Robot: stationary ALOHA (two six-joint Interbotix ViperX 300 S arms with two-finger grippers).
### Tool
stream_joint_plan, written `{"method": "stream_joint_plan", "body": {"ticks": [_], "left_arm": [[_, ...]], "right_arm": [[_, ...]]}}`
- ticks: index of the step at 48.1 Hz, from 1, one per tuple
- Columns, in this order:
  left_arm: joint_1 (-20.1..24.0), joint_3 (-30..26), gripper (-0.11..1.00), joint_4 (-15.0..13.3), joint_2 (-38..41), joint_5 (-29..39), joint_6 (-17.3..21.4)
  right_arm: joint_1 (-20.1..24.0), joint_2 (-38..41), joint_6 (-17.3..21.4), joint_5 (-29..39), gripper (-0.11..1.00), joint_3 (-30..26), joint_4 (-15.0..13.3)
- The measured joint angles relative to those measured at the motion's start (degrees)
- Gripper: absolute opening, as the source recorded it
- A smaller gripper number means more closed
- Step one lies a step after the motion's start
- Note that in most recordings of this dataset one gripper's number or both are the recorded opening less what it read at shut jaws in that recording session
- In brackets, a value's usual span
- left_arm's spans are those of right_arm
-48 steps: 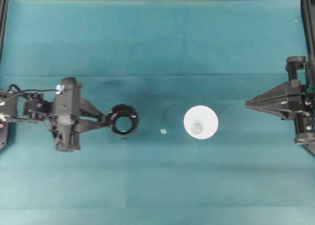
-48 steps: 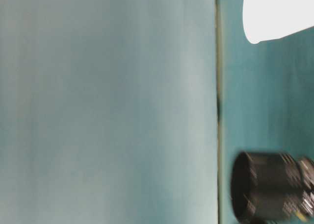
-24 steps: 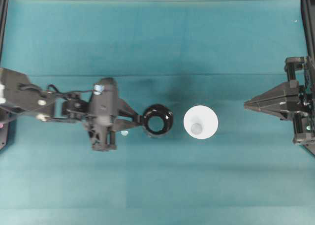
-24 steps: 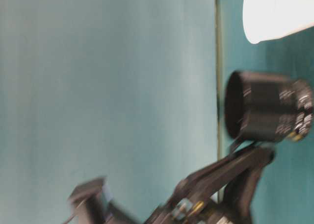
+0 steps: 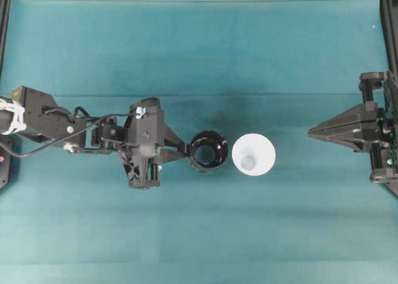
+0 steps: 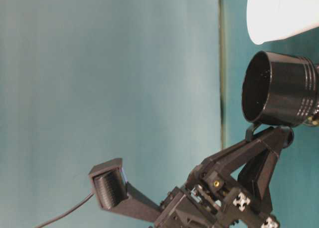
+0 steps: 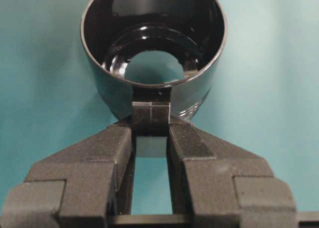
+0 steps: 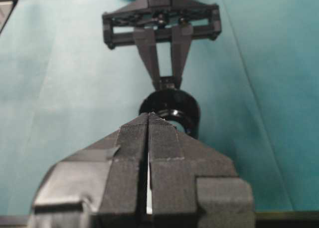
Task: Put the paper cup into the moved cup holder.
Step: 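Slide the black cup holder right toward the white paper cup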
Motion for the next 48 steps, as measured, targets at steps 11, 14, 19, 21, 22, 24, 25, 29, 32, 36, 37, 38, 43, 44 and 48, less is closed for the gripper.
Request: {"method": "stream_joint_plan", "body": {"ticks": [11, 14, 19, 21, 22, 24, 25, 29, 32, 36, 37, 38, 43, 44, 48], "left_arm": [[0.0, -0.2, 0.18, 0.0, 1.0, -0.1, 0.0], [0.0, -0.2, 0.18, 0.0, 1.1, -0.2, 0.0], [-0.4, -0.3, 0.18, 0.0, 1.1, -0.2, 0.0], [-0.5, -0.2, 0.18, 0.0, 1.1, -0.2, 0.0], [-0.6, -0.3, 0.18, 0.0, 1.1, -0.1, 0.0], [-0.8, -0.2, 0.18, 0.0, 1.1, -0.1, 0.0], [-0.9, -0.3, 0.18, 0.0, 1.1, -0.2, 0.0], [-1.2, -0.3, 0.18, 0.0, 1.1, -0.2, -0.1], [-1.3, -0.3, 0.18, 0.0, 1.2, -0.2, -0.2], [-1.5, -0.2, 0.18, 0.0, 1.3, -0.1, -0.4], [-1.6, -0.3, 0.18, 0.0, 1.4, -0.1, -0.3], [-1.6, -0.2, 0.18, 0.0, 1.4, -0.2, -0.4], [-1.6, -0.2, 0.18, 0.0, 1.7, -0.2, -0.6], [-1.6, -0.3, 0.18, 0.0, 1.7, -0.1, -0.6], [-1.6, -0.3, 0.18, 0.0, 1.9, -0.1, -0.7]], "right_arm": [[0.0, 0.0, 0.1, 0.0, 0.01, 0.0, 0.0], [0.0, 0.0, 0.1, 0.0, 0.01, 0.0, 0.0], [0.0, 0.0, 0.1, 0.2, 0.01, 0.0, 0.0], [0.0, 0.0, 0.1, 0.3, 0.01, -0.1, 0.0], [0.1, 0.0, 0.1, 0.4, 0.01, 0.0, 0.0], [0.0, 0.0, 0.1, 0.7, 0.01, 0.0, 0.0], [0.0, 0.0, 0.0, 0.7, 0.01, 0.0, 0.0], [0.0, 0.0, 0.0, 1.0, 0.01, -0.1, 0.0], [0.0, 0.0, 0.1, 1.0, 0.01, 0.0, 0.0], [0.0, 0.0, 0.1, 1.0, 0.01, -0.1, 0.0], [0.0, 0.0, 0.1, 1.1, 0.01, 0.0, 0.0], [0.0, 0.0, 0.1, 1.0, 0.01, 0.0, 0.0], [0.0, 0.0, 0.1, 1.0, 0.01, 0.0, 0.0], [0.0, 0.0, 0.1, 1.1, 0.01, -0.1, 0.0], [0.0, 0.0, 0.1, 1.0, 0.01, -0.1, 0.0]]}}
